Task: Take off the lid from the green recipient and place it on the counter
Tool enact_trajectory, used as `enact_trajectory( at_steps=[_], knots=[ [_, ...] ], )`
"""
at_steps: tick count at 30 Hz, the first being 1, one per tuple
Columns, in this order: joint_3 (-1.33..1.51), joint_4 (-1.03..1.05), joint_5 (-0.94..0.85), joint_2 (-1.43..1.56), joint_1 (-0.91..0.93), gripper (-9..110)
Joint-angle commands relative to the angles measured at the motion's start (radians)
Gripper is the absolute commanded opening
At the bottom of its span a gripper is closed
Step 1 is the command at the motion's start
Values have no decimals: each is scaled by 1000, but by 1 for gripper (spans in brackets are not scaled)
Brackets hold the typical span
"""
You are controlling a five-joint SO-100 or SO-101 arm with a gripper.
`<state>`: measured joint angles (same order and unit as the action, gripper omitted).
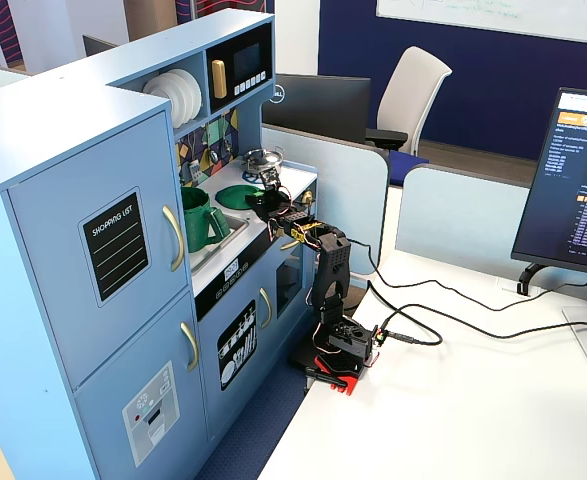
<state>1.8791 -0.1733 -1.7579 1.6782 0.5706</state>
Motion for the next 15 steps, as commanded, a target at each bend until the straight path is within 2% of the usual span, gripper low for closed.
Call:
enact_trajectory(
  at_steps=[1, 3, 5, 8, 15],
  knots=[
    [6, 31, -8, 46, -15, 0],
    [6, 37, 0, 48, -17, 2],
    [2, 40, 44, 52, -17, 17],
    [3, 41, 66, 60, -15, 28],
    [9, 58, 67, 89, -18, 37]
  ],
)
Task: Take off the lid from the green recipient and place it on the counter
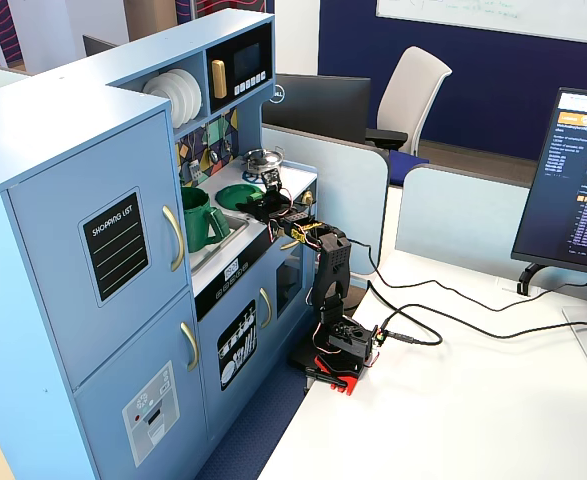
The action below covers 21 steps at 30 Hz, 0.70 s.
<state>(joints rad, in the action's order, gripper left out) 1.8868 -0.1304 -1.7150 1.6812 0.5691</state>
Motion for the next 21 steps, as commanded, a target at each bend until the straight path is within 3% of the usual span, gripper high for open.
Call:
enact_trajectory(
  at_steps=[1, 9, 21],
  knots=[
    [3, 26, 25, 98, -18, 37],
    [86, 121, -3, 322, -46, 38],
    [207, 555, -26, 857, -83, 38]
  ],
)
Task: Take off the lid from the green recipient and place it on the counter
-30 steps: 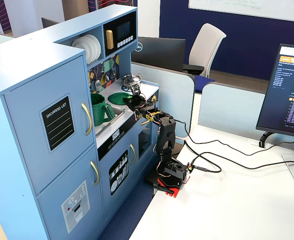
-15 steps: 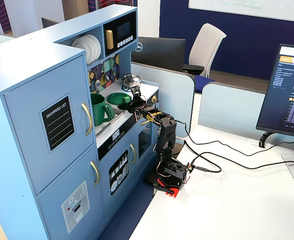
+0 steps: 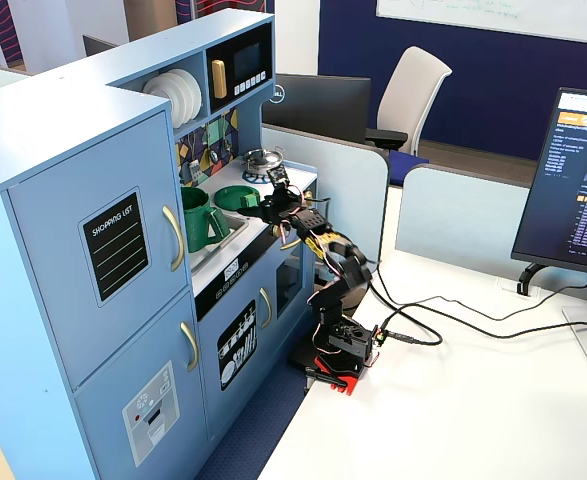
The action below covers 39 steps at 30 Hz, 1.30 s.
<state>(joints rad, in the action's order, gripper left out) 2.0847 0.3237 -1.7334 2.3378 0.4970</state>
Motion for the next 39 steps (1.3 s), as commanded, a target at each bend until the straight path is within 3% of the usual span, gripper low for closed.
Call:
enact_trajectory(
  at_steps=[1, 13, 17, 27, 31, 34, 39],
  knots=[
    [21, 147, -8, 245, -9, 37],
    [83, 865, 51, 549, -152, 29],
    [103, 1000, 107, 560, -249, 25],
    [354, 1019, 278, 589, -370, 19],
    [515, 1031, 69, 646, -397, 22],
    [607, 971, 212, 667, -405, 17],
    [770, 907, 132, 701, -400, 17]
  ],
)
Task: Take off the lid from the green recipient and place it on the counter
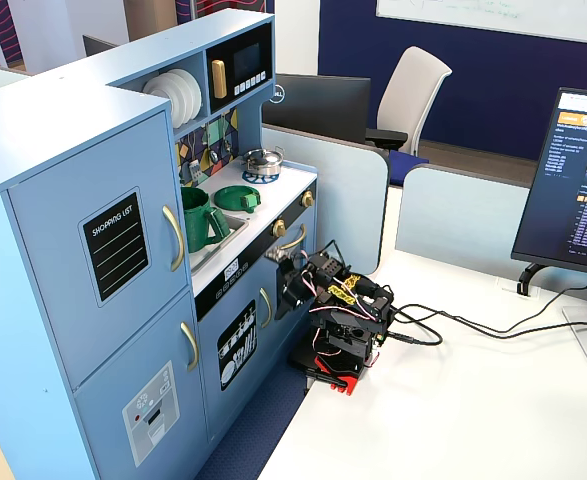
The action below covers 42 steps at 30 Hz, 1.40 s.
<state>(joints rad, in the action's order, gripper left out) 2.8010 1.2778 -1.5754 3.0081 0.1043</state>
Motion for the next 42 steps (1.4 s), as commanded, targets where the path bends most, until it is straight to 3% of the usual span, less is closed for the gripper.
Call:
enact_trajectory(
  at_steps=[1, 6, 16, 24, 42],
  knots=[
    [81, -51, -20, 35, -8, 17],
    [175, 52, 17, 104, 5, 9],
    [196, 252, 77, 169, -5, 6],
    [196, 253, 67, 169, 14, 12],
    [196, 253, 67, 169, 17, 13]
  ],
)
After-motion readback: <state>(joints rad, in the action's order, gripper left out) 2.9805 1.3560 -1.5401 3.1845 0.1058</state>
